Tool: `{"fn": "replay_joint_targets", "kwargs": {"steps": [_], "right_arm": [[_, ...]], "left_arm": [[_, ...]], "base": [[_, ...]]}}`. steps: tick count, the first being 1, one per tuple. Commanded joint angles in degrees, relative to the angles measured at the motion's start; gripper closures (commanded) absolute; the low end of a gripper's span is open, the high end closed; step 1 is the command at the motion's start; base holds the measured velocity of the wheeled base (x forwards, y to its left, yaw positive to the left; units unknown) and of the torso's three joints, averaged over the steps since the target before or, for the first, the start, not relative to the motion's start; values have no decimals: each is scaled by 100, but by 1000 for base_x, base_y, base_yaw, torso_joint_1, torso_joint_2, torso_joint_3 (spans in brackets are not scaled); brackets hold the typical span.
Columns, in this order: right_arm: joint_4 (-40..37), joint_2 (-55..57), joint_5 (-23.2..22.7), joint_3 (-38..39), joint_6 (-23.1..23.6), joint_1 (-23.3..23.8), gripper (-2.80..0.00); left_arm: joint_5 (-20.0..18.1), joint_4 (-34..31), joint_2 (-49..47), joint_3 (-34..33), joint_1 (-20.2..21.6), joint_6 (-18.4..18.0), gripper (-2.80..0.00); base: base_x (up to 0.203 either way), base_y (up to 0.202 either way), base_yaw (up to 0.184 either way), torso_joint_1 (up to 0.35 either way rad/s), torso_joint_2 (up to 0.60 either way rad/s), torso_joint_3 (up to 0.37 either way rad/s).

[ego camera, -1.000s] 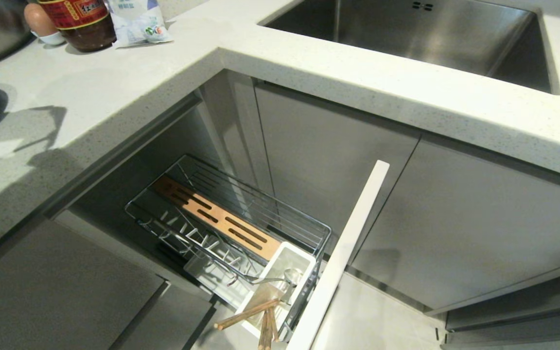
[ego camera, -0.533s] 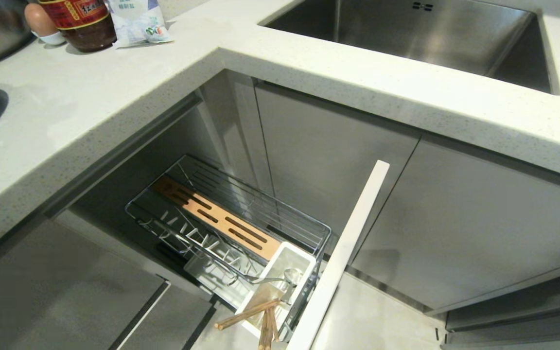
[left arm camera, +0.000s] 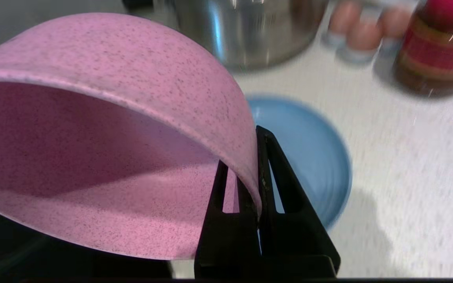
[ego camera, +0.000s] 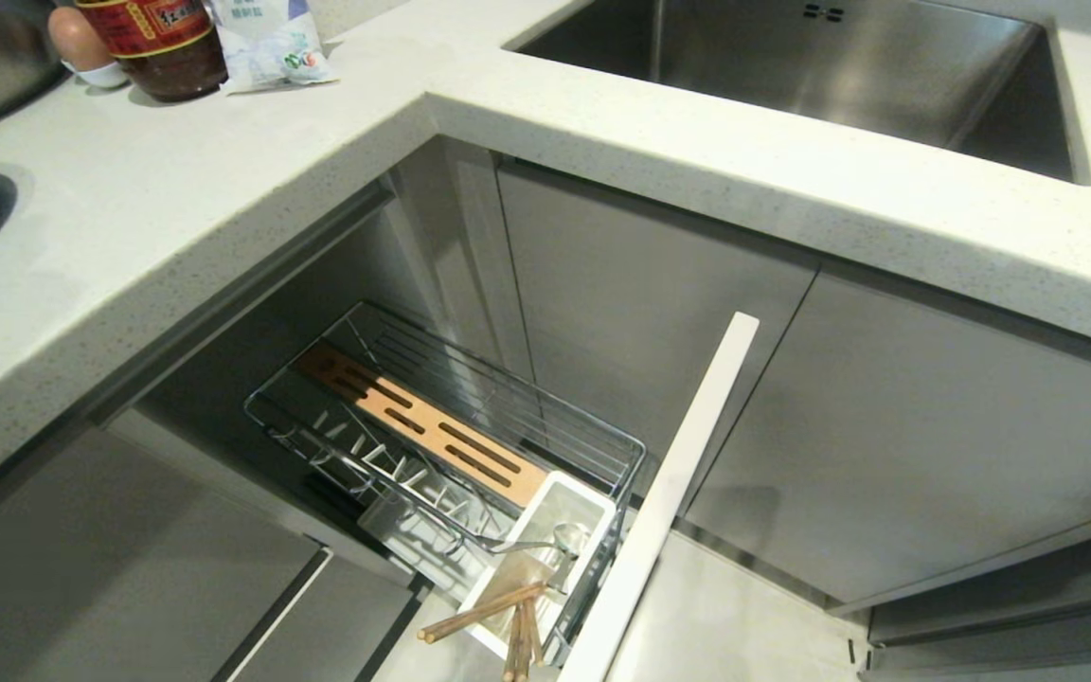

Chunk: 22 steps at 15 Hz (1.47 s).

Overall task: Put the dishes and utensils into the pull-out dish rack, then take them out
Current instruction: Take the bowl out of the cupboard

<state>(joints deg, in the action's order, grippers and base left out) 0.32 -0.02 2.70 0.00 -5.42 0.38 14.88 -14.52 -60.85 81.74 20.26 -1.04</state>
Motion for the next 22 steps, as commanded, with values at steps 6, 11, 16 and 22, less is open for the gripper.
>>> {"fn": "replay_joint_targets", "kwargs": {"steps": [6,11,16,22], "right_arm": [[3,-24,2,0,-2,-2,0],[3,-17,2,0,-2,4,0],[3,-22,2,0,-2,-2,0],[3,-17,2,0,-2,-1,0]], "left_arm": [[-286,-2989,-1233,1857,7,822,0],[-298,-3627,-1613,2335,18,903,0],[-354,-4155,-1934,2818,-26,1273,0],[-363,-4155,-2081,2901,-13,1281,0]], "base": [[0,0,0,0,0,0],[0,0,0,0,0,0],[0,0,0,0,0,0],[0,0,0,0,0,0]]}}
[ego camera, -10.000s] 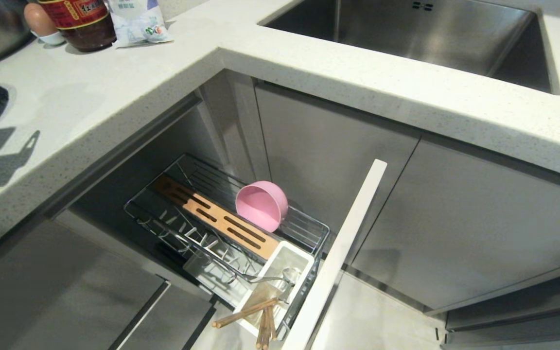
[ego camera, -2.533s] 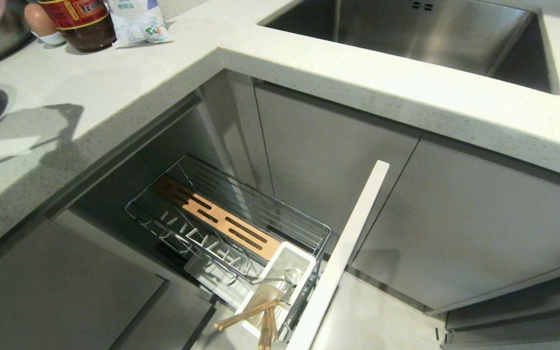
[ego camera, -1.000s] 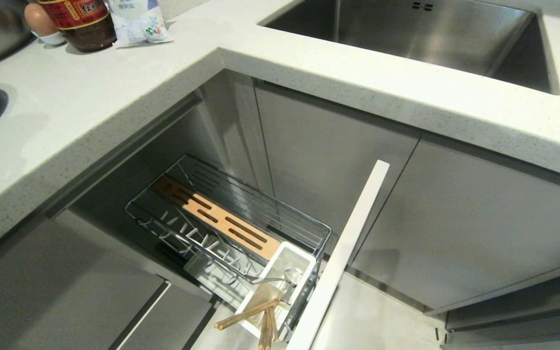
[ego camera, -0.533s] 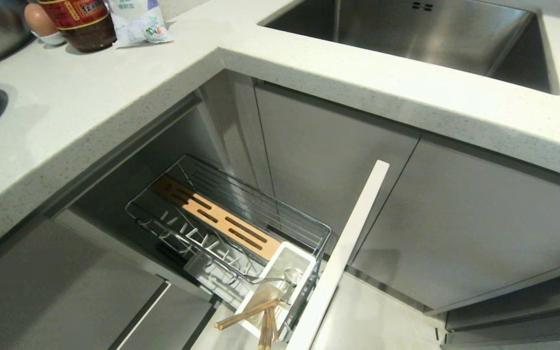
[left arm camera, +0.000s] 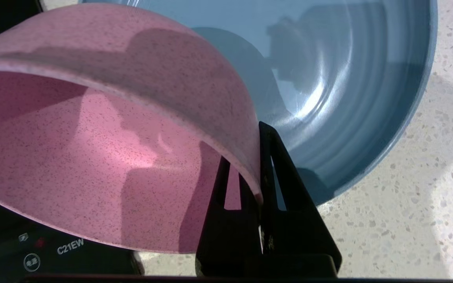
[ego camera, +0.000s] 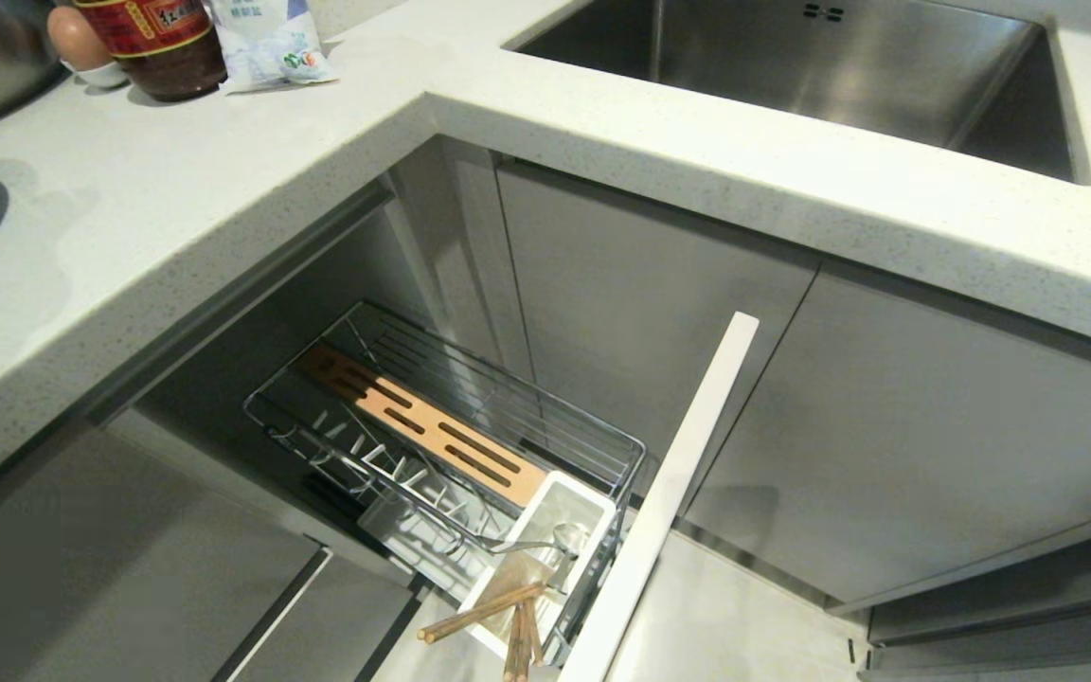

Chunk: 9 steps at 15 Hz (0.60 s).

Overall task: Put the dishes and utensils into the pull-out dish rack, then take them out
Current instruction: Take the bowl out of the cupboard

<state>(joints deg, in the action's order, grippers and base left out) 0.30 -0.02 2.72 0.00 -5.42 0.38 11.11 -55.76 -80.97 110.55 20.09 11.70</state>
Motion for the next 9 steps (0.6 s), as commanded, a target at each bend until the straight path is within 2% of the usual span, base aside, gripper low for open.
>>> {"fn": "replay_joint_targets", "kwargs": {"steps": [1,4,5,9], "right_arm": [[5,-24,1,0,-2,-3,0],[5,-16,1,0,-2,-3,0],[5,-18,1,0,-2,6,0],[5,-15,1,0,-2,-3,0]], "left_arm": [[35,-31,-98,25,18,7,0],[62,-28,-120,37,33,11,0],[58,-23,-120,46,39,7,-280],[66,-5,-120,37,74,16,-280]], "base": [[0,0,0,0,0,0],[0,0,0,0,0,0],[0,0,0,0,0,0],[0,0,0,0,0,0]]}}
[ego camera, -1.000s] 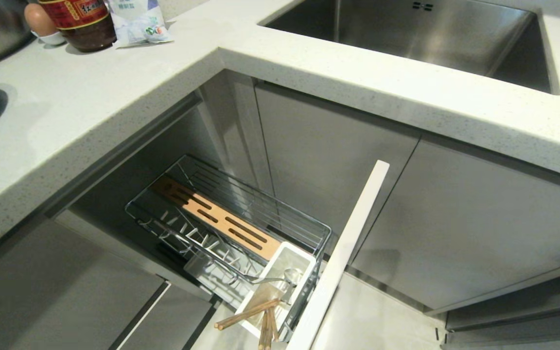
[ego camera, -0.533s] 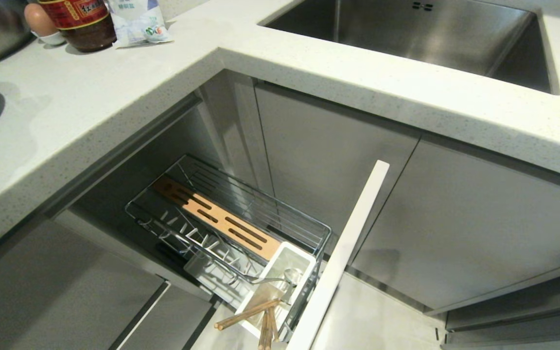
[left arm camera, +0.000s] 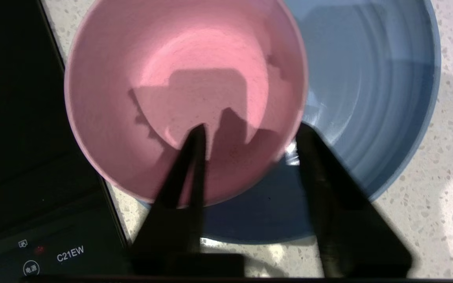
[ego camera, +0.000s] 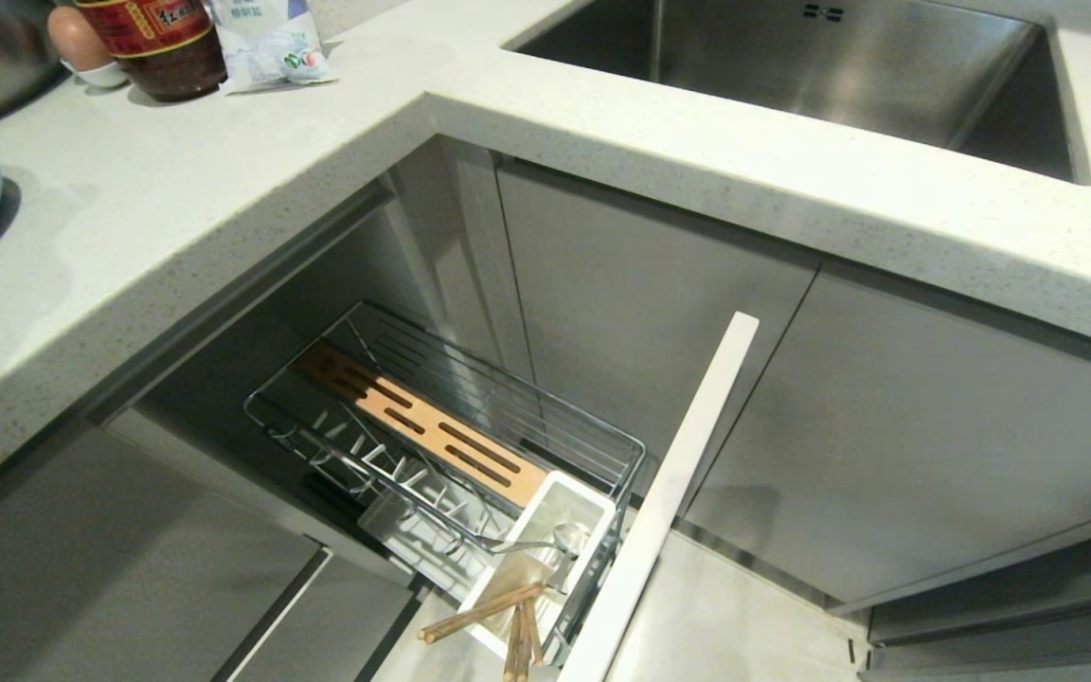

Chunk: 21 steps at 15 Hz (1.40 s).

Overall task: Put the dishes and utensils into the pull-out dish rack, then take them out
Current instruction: Take the bowl out of the cupboard

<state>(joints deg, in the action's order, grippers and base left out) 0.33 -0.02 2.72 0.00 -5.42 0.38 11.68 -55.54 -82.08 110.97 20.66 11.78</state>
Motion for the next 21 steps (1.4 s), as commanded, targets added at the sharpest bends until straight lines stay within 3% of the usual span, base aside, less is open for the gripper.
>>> {"fn": "replay_joint_targets", "kwargs": {"steps": [1,5,10,11,13,16,21], "right_arm": [[2,-24,1,0,-2,0,0],[2,-24,1,0,-2,-3,0],[2,-24,1,0,-2,-3,0],[2,-15,1,0,-2,-3,0],[2,-23,1,0,-2,-3,0],[2,-18,1,0,-2,3,0],[2,-18,1,0,-2,-1,0]], "left_arm": [[10,-18,-10,-5,25,9,-280],[9,231,140,3,59,196,-280],[165,1662,798,-102,35,1410,-280],[186,1834,952,-222,13,1485,0],[194,2255,1257,-490,-78,1561,0],[203,2384,1537,-586,-502,1851,0],[370,2361,1824,-778,-1830,2029,0]], "base": [[0,0,0,0,0,0],[0,0,0,0,0,0],[0,0,0,0,0,0],[0,0,0,0,0,0],[0,0,0,0,0,0],[0,0,0,0,0,0],[0,0,0,0,0,0]]}}
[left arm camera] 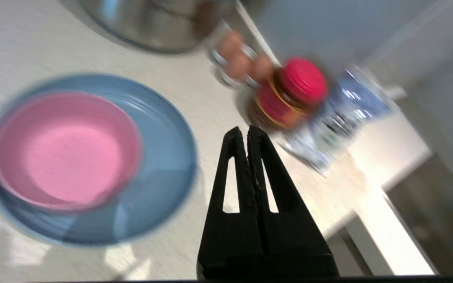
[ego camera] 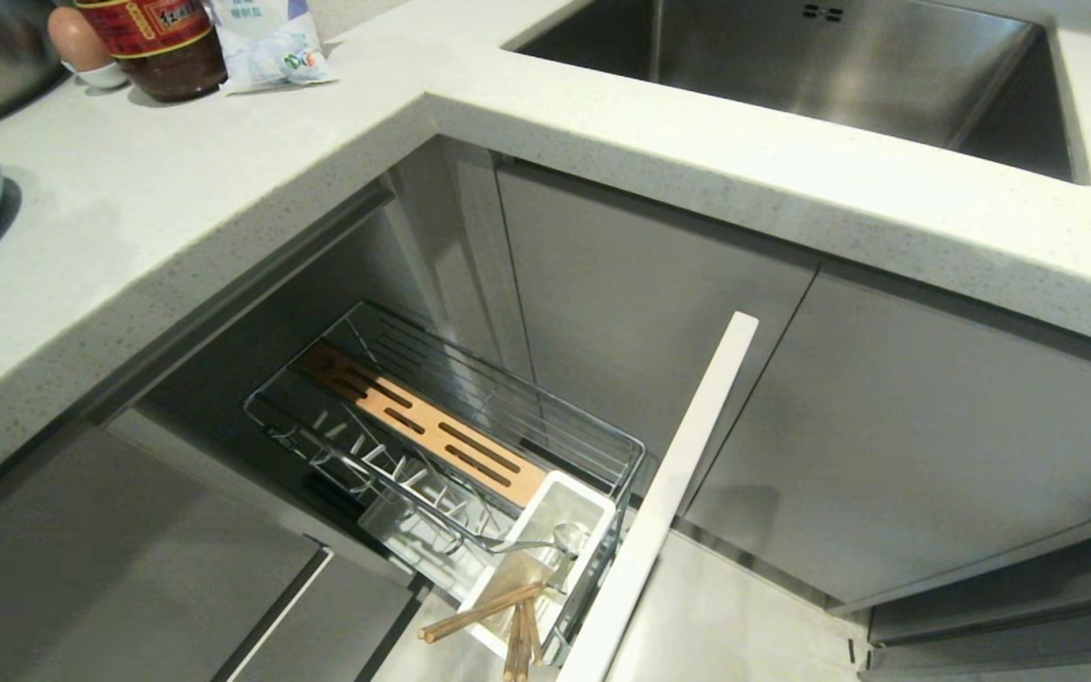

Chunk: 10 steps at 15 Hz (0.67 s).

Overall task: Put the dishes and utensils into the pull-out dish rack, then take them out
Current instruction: Take the bowl out of the cupboard, then take the fork out of the cupboard

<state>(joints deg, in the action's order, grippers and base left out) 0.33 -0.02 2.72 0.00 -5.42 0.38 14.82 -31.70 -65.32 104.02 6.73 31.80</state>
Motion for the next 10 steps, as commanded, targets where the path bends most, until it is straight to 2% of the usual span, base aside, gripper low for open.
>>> {"fn": "replay_joint_targets", "kwargs": {"steps": [1,6,10], "right_arm": [[2,-15,1,0,-2,-3,0],[2,-22,1,0,-2,3,0],[2,-20,1,0,-2,-3,0]], "left_arm": [[161,-30,178,-147,-751,32,0],[295,-87,220,-477,-1744,109,0],[294,-429,181,-649,-2759,261,0]], "base": [[0,0,0,0,0,0],[0,0,0,0,0,0],[0,0,0,0,0,0]]}}
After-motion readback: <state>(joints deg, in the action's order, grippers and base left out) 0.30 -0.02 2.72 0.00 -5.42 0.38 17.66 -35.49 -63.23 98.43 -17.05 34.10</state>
